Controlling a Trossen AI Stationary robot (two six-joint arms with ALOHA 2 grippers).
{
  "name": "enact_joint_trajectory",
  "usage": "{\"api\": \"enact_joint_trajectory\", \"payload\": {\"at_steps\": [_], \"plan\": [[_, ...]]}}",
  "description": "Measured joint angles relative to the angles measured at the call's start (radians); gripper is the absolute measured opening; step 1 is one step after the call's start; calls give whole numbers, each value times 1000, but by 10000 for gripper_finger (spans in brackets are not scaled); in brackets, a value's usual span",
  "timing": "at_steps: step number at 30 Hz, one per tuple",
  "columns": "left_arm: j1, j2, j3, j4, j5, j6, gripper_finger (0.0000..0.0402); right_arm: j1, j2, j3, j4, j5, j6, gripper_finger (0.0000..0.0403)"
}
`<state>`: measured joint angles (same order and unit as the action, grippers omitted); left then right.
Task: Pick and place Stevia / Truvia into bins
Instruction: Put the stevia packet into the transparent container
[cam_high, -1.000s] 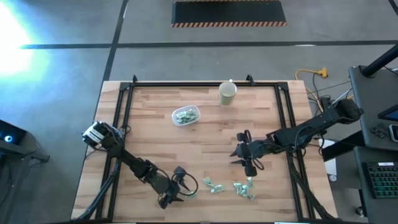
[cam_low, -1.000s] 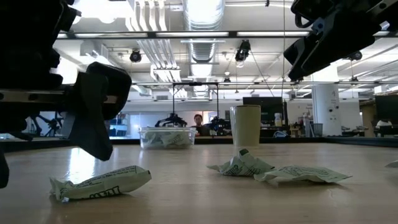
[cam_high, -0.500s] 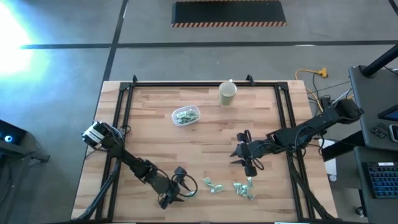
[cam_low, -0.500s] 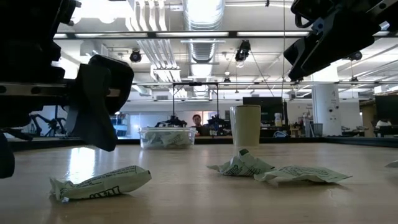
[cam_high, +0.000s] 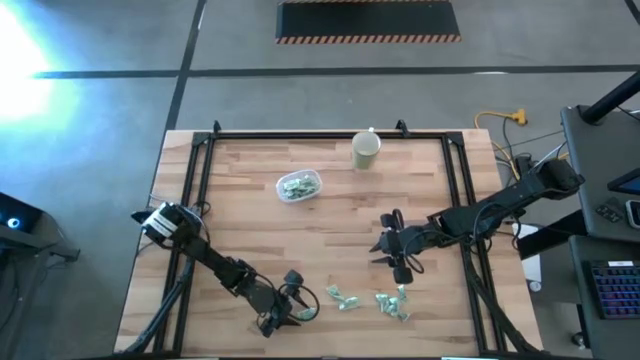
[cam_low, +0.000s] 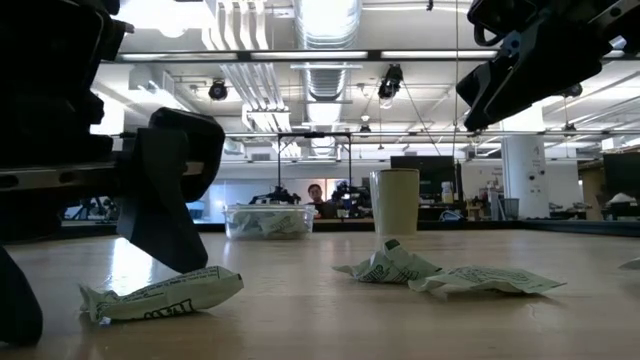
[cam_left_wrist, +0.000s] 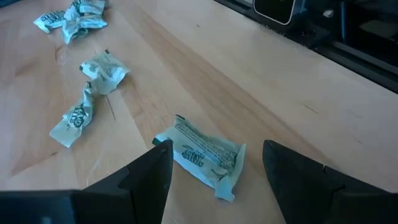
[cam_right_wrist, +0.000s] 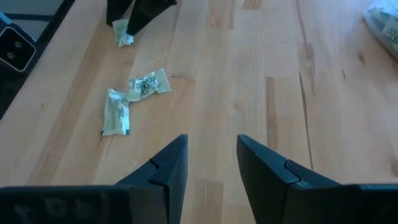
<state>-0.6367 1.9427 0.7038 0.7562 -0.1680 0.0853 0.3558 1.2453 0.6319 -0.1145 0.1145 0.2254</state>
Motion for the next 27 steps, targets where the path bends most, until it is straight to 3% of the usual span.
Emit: {"api": "enact_joint_trajectory", "payload": {"at_steps": [10, 27], "plan": [[7, -7, 1, -22, 2, -1, 219, 0, 0, 0, -2, 0, 0, 127], [12, -7, -2, -40, 0, 14, 22, 0, 0, 0, -2, 0, -1, 127]]}}
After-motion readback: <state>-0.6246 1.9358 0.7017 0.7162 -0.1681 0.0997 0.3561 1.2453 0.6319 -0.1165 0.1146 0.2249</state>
